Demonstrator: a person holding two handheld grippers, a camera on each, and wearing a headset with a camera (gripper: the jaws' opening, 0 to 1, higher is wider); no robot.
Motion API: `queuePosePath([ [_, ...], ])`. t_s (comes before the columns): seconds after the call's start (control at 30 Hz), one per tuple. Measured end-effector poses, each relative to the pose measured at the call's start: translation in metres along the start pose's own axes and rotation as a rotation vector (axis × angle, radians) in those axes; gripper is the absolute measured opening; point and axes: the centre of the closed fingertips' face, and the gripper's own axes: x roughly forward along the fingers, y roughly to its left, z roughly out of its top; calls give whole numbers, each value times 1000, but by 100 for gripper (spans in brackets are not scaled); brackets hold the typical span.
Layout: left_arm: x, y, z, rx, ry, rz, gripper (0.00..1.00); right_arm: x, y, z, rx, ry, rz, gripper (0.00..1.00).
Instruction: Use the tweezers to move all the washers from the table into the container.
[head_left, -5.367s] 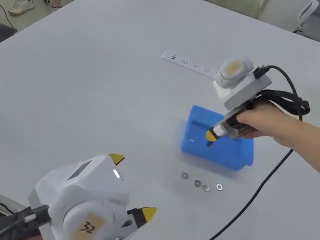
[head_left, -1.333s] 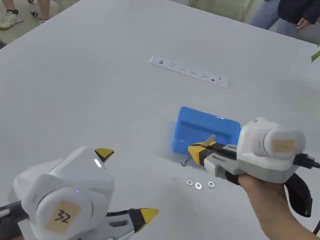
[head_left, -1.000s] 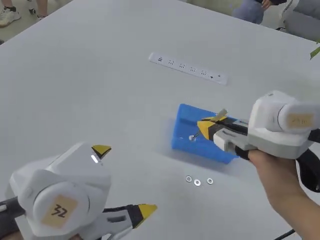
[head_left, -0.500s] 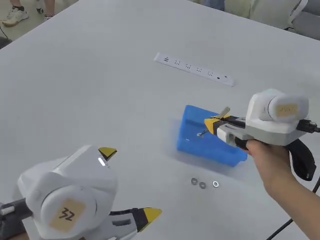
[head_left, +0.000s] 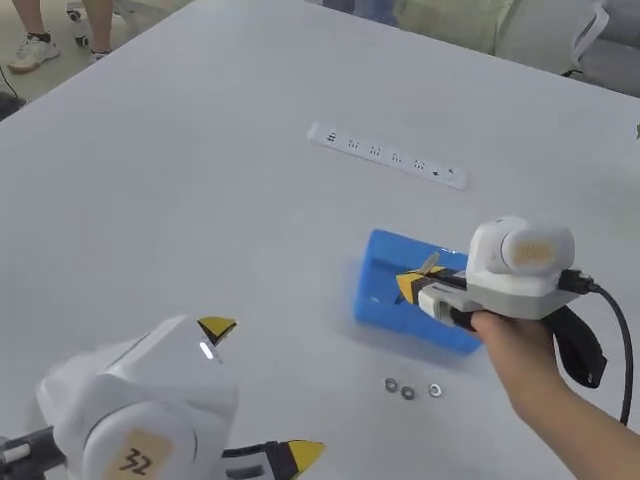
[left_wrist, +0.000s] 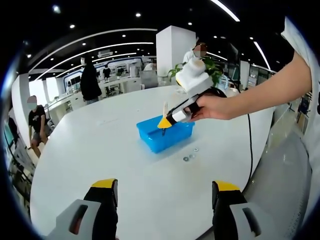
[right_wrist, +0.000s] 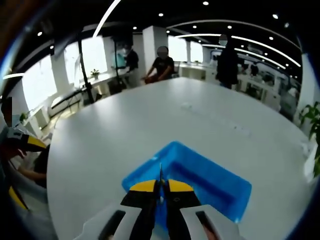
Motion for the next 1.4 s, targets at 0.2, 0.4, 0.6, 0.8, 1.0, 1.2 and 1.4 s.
queuePosePath([
  [0.2, -3, 1, -1, 5, 5, 7, 78, 4, -4, -9, 1, 21, -2, 3],
  [0.4, -5, 1, 2, -7, -13, 16, 81, 5, 1, -5, 5, 15, -1, 3],
  [0.6, -6, -2, 1, 3, -4, 16, 83, 5, -1, -6, 1, 22, -14, 4],
  [0.8, -9, -2, -2, -5, -2, 20, 86, 1, -1, 6, 12, -13, -17, 4],
  [1.0, -10, -4, 2, -22, -18, 12, 88, -13, 5, 20, 27, -52, -13, 4],
  [1.2, -11, -8, 2, -19, -20, 6, 90, -51, 23, 34, 55, -136, -9, 3],
  [1.4, -9, -14, 3, -62, -32, -9, 93, -72, 35, 28, 72, -166, -3, 3],
])
